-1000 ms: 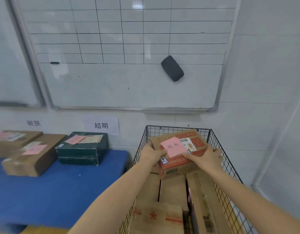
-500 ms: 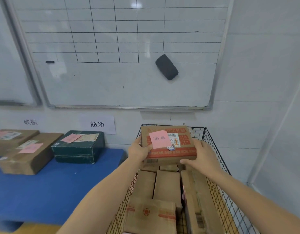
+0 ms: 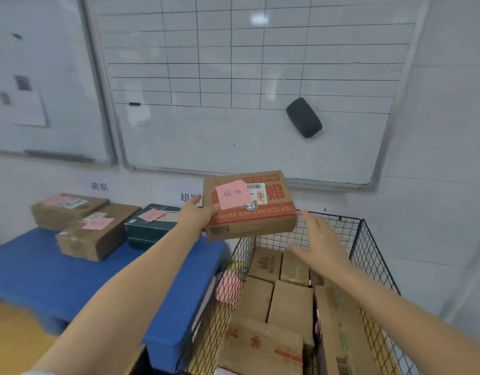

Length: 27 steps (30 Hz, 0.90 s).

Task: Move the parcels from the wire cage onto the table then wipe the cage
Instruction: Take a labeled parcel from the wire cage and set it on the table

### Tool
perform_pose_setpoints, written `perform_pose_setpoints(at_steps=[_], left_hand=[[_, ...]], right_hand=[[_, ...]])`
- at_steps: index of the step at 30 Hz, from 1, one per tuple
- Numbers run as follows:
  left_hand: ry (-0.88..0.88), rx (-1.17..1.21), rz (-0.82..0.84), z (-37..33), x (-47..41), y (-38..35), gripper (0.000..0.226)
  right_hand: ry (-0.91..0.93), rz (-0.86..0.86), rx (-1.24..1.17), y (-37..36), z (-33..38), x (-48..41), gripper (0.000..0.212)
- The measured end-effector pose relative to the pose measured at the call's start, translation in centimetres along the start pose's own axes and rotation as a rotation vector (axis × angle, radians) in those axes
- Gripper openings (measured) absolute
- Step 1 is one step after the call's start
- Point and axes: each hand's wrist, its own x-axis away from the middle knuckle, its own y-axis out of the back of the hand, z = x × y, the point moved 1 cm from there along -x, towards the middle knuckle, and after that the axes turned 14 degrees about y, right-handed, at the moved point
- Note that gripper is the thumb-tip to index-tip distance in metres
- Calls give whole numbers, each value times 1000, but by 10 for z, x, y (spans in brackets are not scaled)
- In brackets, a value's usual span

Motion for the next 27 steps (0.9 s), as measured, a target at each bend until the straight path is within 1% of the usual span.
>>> perform_pose_setpoints(at_steps=[4,7,11,16,21,24,27], left_hand=[[4,68,-75,-6,-14,67,59],[17,75,-126,3,-30,122,59],[28,22,-176,22,-56,204,55],[81,-63,-260,39,-90,317,46],[117,-90,-336,52,-121,416,37],[136,-127,-424,58,-143,461,41],[152,-160,-510,65,-168,494,42]], right_hand=[[52,24,-44,-16,44,-31,87],[124,15,-76,-36,85,-63,87],[186,68,-85,-79,154,-106,83],[247,90,-187,-142,254,-154,76],[328,128,-320,-199,339,-190,75],[340,175,-341,-225,375,-204,80],[357,203,-331,-248,393,-224,82]])
